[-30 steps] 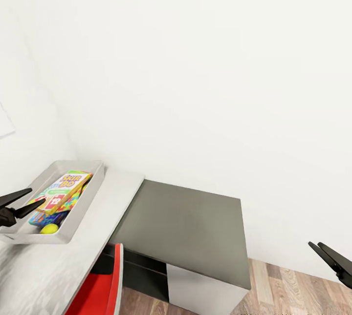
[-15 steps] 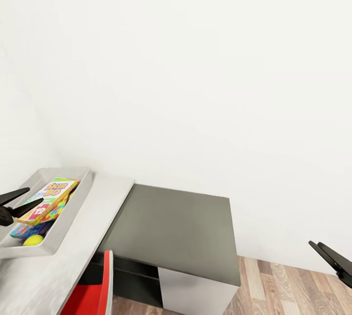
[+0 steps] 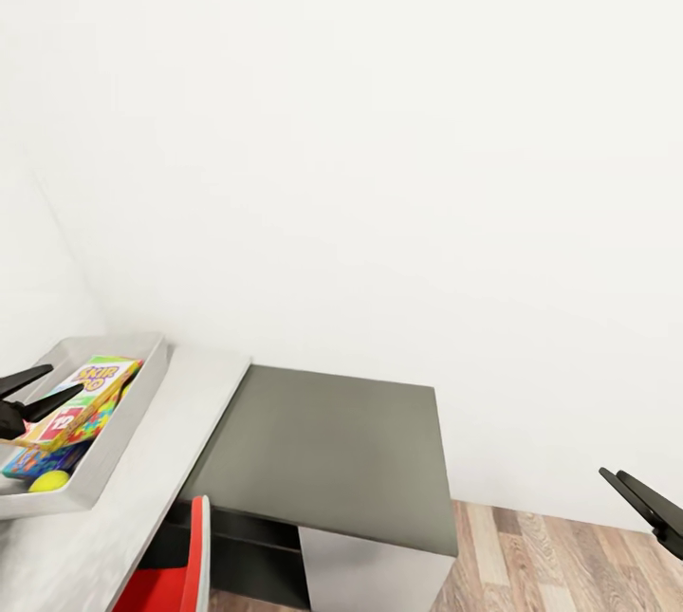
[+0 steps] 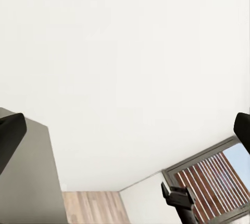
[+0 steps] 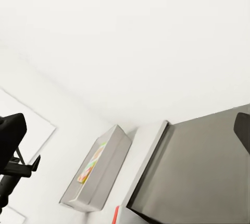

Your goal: Put all the toys in the child's room - the three board games (two on the bed and one on the table), the two jigsaw puzzles on the table, and the tennis ball on the table - inside the toy box on the table in the child's room.

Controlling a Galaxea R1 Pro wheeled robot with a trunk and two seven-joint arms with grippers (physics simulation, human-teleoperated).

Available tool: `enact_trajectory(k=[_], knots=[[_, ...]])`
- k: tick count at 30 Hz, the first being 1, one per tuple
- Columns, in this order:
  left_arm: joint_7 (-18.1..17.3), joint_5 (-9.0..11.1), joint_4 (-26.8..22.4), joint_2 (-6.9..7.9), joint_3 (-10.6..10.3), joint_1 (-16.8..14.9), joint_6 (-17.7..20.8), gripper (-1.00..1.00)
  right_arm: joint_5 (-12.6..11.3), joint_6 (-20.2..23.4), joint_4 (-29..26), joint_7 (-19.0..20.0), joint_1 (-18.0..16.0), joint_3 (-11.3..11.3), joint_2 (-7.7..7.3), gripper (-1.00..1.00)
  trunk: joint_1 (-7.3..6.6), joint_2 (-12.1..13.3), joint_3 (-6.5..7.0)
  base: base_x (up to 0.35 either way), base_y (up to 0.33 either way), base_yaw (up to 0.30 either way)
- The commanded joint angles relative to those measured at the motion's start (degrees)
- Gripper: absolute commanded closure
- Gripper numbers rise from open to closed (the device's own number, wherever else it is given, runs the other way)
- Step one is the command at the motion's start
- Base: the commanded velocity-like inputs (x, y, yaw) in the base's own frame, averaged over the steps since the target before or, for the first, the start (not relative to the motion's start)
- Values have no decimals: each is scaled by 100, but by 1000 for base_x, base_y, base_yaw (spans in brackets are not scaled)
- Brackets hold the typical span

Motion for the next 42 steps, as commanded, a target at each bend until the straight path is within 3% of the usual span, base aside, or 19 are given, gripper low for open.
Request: enact_trajectory(k=[1,25,42], knots=[[-24,-5,3,1,2,4,26,-100,-28,43,-3,-6,1,1,-2,-100,4,-11,-2,0,0,-87],[-57,-18,-134,1,18,115,14,-100,-27,43,-3,-13,1,1,-6,-100,4,-11,210,0,-3,-82],[-56,-18,-408,-23,-14,122,12,-100,-37,51,-3,-36,1,9,-9,-100,4,-11,352,-49,-246,-140]])
